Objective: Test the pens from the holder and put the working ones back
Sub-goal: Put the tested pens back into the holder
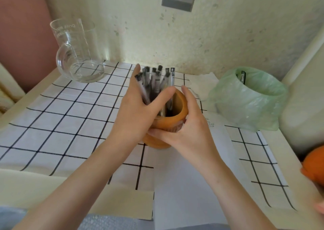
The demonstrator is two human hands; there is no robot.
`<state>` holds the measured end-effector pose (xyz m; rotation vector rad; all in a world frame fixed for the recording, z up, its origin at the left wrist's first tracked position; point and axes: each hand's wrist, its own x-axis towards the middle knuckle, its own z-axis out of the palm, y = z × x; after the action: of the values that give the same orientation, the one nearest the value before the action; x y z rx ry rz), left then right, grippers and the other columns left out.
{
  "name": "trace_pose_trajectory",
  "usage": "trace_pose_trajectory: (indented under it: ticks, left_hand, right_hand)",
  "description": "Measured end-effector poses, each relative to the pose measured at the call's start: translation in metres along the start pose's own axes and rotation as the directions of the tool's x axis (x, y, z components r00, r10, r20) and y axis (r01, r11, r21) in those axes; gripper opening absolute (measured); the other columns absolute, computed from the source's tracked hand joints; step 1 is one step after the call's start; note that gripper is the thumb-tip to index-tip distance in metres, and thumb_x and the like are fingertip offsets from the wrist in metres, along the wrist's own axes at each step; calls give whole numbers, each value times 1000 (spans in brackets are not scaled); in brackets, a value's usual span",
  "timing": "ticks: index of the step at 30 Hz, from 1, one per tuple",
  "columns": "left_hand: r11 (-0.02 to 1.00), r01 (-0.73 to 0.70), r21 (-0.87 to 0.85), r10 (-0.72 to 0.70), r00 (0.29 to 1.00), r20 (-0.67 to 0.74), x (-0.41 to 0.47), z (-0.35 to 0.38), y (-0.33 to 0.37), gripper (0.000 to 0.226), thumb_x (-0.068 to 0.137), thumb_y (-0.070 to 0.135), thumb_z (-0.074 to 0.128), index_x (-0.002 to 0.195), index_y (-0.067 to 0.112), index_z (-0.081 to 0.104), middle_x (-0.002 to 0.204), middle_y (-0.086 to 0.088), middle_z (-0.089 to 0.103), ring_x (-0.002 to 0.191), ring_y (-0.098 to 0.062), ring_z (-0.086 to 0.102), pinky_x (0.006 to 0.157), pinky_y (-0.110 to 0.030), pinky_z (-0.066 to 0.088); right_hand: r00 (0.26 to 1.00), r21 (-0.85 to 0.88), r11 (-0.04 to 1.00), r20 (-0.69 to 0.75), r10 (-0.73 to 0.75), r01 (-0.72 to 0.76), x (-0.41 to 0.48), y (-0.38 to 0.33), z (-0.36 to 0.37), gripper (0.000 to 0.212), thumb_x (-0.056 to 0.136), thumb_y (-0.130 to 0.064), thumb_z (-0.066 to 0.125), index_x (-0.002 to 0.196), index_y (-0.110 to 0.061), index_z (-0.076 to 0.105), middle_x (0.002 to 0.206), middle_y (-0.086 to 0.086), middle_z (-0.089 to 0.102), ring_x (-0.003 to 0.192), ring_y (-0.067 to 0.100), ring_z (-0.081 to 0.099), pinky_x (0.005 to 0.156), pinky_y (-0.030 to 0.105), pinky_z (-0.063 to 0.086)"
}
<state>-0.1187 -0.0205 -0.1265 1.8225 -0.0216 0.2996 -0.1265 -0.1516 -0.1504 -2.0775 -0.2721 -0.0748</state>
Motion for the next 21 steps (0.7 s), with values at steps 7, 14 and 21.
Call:
trace_pose_trajectory:
  ticks: [7, 14, 21]
  left_hand:
    - [997, 45, -63, -37, 993, 113, -5, 2, -6, 67, 81, 66, 45, 140, 37, 32, 134, 21, 49, 123, 7, 42, 97, -16, 36]
    - [923, 54, 380, -147, 964, 221, -23, 3, -24, 52, 92, 51, 35, 139, 28, 37, 141, 12, 42, 118, -1, 41, 93, -13, 30]
    - [577, -360, 733, -252, 775, 580, -32, 12, -59, 97, 73, 73, 47, 148, 32, 1, 156, 11, -11, 141, -9, -22, 114, -46, -16]
  right_hand:
    - [992, 86, 996, -129, 7, 4, 13, 9, -16, 120, 42, -59, 84, 142, -44, 19, 136, -20, 48, 127, 5, 47, 103, 37, 44]
    - [983, 71, 997, -181, 25, -12, 35, 19, -37, 114, 54, -34, 91, 145, -34, 23, 128, -25, 45, 125, 1, 45, 107, 33, 41]
    - [987, 56, 998, -150, 50, -42, 67, 27, -46, 115, 56, -28, 91, 146, -25, 21, 133, -14, 45, 124, 6, 44, 104, 29, 40]
